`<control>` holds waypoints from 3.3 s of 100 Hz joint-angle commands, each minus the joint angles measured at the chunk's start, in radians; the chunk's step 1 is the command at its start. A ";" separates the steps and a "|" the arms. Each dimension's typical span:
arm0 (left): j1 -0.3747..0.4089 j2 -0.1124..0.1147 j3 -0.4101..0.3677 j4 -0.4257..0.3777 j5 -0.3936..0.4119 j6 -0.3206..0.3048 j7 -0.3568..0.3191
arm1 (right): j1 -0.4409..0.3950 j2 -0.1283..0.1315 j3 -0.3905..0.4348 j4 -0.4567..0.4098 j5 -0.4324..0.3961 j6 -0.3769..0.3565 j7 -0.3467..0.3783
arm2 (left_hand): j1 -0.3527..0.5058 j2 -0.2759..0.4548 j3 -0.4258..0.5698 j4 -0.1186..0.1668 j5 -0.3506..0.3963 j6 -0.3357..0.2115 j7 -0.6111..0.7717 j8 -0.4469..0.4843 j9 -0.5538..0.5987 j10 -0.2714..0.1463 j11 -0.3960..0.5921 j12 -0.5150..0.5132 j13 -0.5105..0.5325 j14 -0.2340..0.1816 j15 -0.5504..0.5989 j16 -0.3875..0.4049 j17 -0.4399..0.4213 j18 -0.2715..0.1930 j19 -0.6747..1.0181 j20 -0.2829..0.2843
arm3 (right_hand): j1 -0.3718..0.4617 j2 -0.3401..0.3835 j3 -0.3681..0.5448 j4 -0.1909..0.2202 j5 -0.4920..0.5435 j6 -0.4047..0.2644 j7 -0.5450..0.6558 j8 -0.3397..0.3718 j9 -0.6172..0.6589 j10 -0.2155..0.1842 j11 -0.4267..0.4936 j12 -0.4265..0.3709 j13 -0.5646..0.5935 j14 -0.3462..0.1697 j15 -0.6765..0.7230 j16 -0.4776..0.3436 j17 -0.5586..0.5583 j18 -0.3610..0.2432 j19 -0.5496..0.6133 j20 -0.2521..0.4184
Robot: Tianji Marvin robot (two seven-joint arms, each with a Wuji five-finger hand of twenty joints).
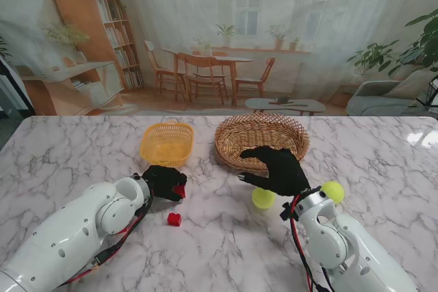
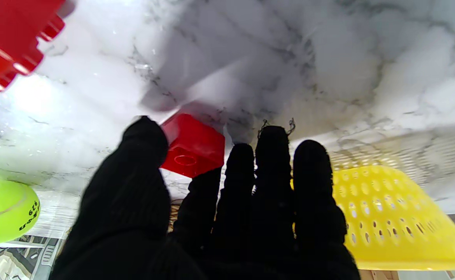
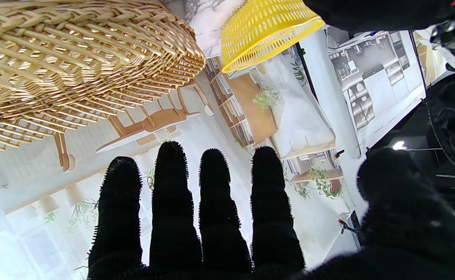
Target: Sort the blocks and the balls into two baskets
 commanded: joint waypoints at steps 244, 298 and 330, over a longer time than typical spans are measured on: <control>-0.354 -0.038 0.104 0.201 -0.087 0.137 -0.050 | -0.010 -0.004 0.005 -0.003 -0.001 0.036 -0.001 | 0.087 0.162 -0.111 0.035 -0.051 -0.006 -0.227 -0.207 -0.054 -0.010 -0.142 -0.143 -0.071 0.032 -0.117 -0.101 -0.084 0.051 -0.018 0.010 | 0.014 0.044 0.000 0.026 0.015 0.007 0.011 0.012 0.022 -0.009 0.004 0.012 0.021 -0.005 0.003 0.017 0.000 0.023 0.013 0.004; -0.252 -0.013 -0.028 0.093 0.010 0.049 -0.082 | -0.015 -0.004 0.007 -0.010 -0.001 0.042 -0.001 | -0.103 0.221 -0.172 0.004 -0.117 -0.012 -0.397 -0.301 -0.164 -0.001 -0.294 -0.295 -0.202 0.067 -0.246 -0.260 -0.234 0.116 -0.124 0.003 | 0.014 0.044 0.000 0.026 0.014 0.008 0.010 0.012 0.014 -0.007 0.003 0.011 0.017 -0.003 0.002 0.017 -0.001 0.023 0.012 0.004; -0.078 -0.001 -0.197 -0.049 0.086 -0.069 -0.055 | -0.015 -0.004 0.009 -0.011 -0.001 0.039 0.000 | -0.118 0.263 -0.174 -0.006 -0.061 -0.023 -0.377 -0.278 -0.075 -0.012 -0.284 -0.273 -0.176 0.073 -0.246 -0.263 -0.227 0.120 -0.121 0.023 | 0.015 0.042 0.001 0.026 0.015 0.007 0.010 0.012 0.013 -0.006 0.002 0.010 0.017 -0.003 0.002 0.017 -0.001 0.023 0.012 0.005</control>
